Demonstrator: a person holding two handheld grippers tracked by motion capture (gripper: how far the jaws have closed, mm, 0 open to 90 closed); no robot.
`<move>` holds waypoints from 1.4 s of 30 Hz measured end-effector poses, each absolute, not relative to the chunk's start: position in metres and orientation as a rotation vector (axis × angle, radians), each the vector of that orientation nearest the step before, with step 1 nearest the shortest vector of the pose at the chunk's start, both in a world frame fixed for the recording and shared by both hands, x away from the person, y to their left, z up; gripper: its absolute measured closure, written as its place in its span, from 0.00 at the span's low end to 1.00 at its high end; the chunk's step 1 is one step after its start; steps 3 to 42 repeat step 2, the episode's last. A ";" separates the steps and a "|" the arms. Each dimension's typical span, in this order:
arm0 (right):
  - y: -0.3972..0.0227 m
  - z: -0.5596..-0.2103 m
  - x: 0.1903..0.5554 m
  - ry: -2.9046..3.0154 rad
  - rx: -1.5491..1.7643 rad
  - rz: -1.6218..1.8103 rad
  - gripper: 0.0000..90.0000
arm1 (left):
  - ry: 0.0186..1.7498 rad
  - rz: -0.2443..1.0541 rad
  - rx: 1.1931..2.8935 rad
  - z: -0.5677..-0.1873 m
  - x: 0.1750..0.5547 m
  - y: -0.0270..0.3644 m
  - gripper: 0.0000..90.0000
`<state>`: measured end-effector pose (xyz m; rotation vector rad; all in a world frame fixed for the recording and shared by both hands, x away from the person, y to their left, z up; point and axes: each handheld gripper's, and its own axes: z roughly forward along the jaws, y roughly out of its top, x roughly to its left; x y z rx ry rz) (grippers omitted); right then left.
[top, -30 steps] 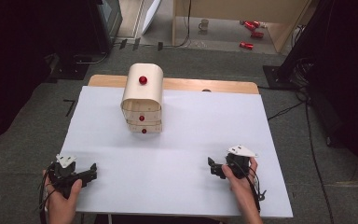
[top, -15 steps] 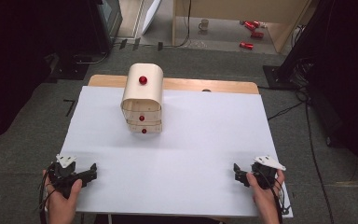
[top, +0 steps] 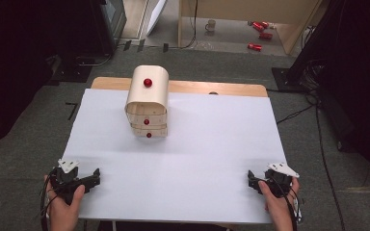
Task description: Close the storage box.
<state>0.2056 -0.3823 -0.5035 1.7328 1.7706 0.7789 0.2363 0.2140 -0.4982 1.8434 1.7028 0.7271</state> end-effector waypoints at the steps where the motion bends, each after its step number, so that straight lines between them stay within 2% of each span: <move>1: -0.382 -0.503 0.206 1.771 1.733 0.779 0.08 | 1.703 0.727 1.843 -0.498 0.236 0.214 0.00; 42: -0.382 -0.503 0.206 1.770 1.734 0.779 0.08 | 1.703 0.727 1.844 -0.498 0.236 0.214 0.00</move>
